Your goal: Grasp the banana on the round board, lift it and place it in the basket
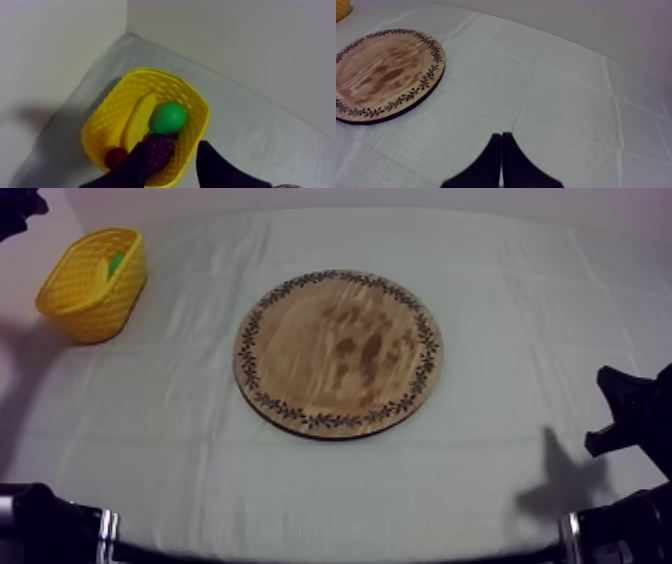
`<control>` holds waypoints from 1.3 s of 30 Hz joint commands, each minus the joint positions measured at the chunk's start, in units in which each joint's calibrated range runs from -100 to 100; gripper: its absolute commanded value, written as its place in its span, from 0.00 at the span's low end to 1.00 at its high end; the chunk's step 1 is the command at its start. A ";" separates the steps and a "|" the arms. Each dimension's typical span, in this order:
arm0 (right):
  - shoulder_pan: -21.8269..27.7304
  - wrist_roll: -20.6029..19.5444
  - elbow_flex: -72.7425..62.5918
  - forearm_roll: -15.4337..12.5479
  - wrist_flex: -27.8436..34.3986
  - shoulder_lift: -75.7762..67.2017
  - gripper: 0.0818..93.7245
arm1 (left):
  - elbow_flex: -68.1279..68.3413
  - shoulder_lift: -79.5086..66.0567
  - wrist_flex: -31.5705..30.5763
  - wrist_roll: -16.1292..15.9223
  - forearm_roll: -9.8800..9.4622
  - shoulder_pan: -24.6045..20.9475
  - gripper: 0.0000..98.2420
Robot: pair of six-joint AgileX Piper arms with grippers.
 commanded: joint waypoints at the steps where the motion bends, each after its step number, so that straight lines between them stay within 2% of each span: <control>1: 0.01 -0.02 -0.03 -0.01 -0.05 0.00 0.00 | 10.56 -8.14 -2.90 0.19 -0.01 0.71 0.37; 15: 0.01 0.00 -0.03 -0.01 -0.05 0.00 0.00 | 43.03 -36.06 -16.95 -0.82 -0.02 5.71 0.31; 20: 0.01 0.00 -0.03 -0.01 -0.05 0.00 0.00 | 52.64 -44.15 -21.09 -2.62 -0.03 6.09 0.30; 29: 0.01 0.00 -0.03 -0.01 -0.05 0.00 0.00 | 67.66 -59.12 -26.54 -6.42 0.12 6.21 0.21; 33: 0.01 -0.03 -0.03 -0.01 -0.05 0.00 0.00 | 70.13 -64.23 -25.10 -9.38 2.47 5.62 0.18; 39: 0.01 -0.01 -0.03 -0.01 -0.05 0.00 0.00 | 70.47 -71.66 -16.92 -13.98 8.02 4.03 0.17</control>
